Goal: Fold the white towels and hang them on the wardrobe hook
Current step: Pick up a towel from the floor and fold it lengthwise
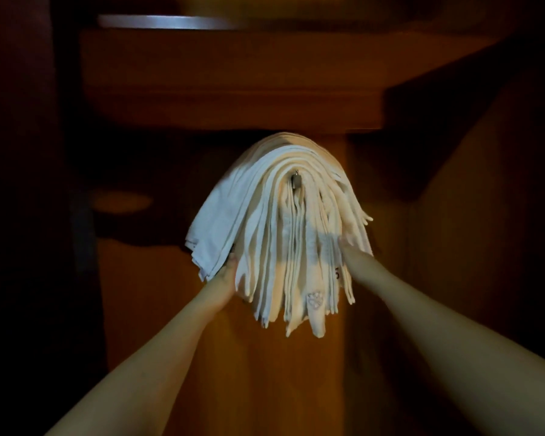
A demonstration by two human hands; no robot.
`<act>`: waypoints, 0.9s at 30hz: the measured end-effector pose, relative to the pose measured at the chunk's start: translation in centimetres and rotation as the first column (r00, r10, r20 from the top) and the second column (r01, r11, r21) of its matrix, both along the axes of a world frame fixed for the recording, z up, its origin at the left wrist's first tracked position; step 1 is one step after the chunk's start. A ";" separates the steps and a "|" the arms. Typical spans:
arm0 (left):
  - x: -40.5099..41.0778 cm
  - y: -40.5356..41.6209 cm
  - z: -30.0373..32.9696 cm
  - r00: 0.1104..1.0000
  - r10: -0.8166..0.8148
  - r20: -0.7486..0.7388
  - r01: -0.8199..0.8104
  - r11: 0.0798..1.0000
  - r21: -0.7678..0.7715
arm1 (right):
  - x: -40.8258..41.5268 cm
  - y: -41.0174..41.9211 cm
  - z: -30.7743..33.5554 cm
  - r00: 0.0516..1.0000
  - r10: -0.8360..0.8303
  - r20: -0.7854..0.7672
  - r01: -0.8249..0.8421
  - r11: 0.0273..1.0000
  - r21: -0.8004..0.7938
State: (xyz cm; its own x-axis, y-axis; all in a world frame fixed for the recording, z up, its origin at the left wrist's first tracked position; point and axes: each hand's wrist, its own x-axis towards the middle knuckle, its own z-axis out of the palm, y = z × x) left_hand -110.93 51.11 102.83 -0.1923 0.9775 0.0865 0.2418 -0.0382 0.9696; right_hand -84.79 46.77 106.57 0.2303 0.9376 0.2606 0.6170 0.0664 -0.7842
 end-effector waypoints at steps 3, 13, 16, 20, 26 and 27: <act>-0.6 -2.2 -1.2 0.978 -0.153 -0.139 0.150 0.988 -0.034 | -0.5 -1.8 -2.2 0.994 0.036 0.099 -0.029 0.997 -0.068; -1.6 -14.7 -6.2 0.831 -0.368 -0.417 0.399 0.917 -0.012 | -3.2 -14.7 -9.4 0.949 0.047 0.313 0.009 0.985 -0.174; -0.8 -18.3 -8.7 0.785 -0.424 -0.451 0.457 0.889 -0.041 | -3.6 -20.0 -12.4 0.928 0.063 0.368 0.018 0.977 -0.211; 0.8 -23.6 -13.2 0.728 -0.545 -0.415 0.557 0.824 -0.105 | -2.4 -27.6 -17.1 0.939 0.045 0.340 0.035 0.974 -0.225; 5.5 -31.2 -21.4 0.587 -0.690 -0.423 0.691 0.700 -0.183 | 1.1 -39.0 -26.3 0.946 -0.109 0.304 0.192 0.947 -0.257; 6.6 -32.2 -22.6 0.560 -0.716 -0.417 0.708 0.675 -0.208 | 1.8 -40.8 -27.9 0.947 -0.136 0.292 0.221 0.935 -0.279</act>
State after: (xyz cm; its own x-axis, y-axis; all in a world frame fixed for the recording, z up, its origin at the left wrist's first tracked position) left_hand -104.31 18.86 80.27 0.6219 0.7817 -0.0462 0.5253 -0.3726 0.7650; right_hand -82.96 5.95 78.67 0.3638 0.9304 0.0444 0.7830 -0.2796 -0.5556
